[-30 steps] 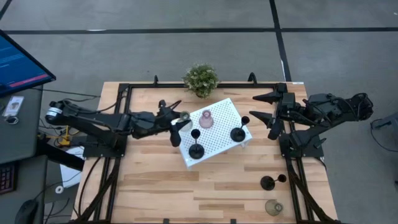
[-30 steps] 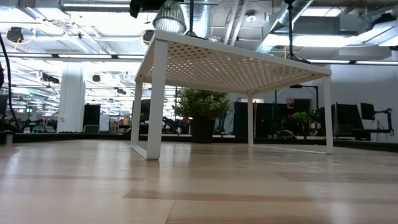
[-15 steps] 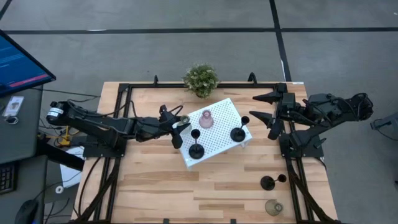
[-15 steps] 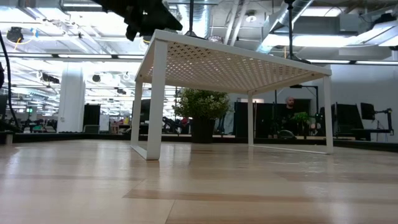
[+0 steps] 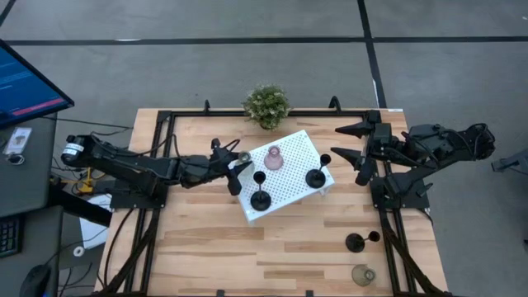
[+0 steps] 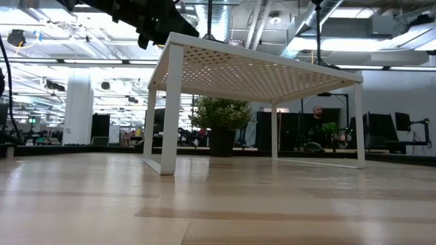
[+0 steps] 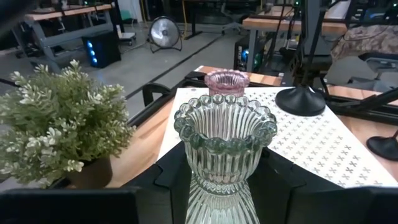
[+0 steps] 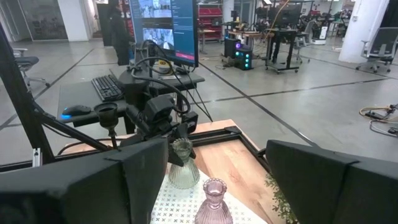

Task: Pick & Place candle stick holders
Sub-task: Put the left green transparent candle holder onto the shelf

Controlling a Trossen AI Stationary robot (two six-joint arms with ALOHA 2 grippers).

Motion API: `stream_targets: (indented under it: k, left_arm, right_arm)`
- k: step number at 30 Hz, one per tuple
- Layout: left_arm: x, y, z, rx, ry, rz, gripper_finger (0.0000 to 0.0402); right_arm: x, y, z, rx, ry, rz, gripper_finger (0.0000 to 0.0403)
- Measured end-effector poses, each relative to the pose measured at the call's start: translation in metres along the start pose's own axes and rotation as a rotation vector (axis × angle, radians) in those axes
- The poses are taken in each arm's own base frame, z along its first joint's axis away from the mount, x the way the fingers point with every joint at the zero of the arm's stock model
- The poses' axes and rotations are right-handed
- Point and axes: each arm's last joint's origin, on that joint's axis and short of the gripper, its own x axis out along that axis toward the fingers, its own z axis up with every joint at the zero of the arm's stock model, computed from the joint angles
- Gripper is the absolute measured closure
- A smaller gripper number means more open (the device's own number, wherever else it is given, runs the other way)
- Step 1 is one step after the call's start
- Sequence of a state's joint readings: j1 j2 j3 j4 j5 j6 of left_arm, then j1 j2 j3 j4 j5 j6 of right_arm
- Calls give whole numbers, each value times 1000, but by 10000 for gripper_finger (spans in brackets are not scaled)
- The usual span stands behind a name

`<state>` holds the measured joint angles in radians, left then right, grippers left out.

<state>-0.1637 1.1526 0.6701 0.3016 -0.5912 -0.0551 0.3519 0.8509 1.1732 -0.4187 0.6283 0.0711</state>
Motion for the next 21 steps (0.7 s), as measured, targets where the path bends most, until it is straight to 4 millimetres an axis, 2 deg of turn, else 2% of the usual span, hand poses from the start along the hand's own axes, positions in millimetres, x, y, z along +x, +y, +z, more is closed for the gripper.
stream_targets:
  k: [8, 16, 21]
  left_arm:
    - [5, 3, 0, -8, -1, -18, 272]
    - [18, -5, -10, 18, 2, -22, 272]
    - [18, -7, -11, 20, 2, -28, 271]
  right_arm:
    - [0, 0, 0, 0, 0, 0, 138]
    - [0, 0, 0, 3, -1, 0, 138]
    - [0, 0, 0, 9, -1, 0, 138]
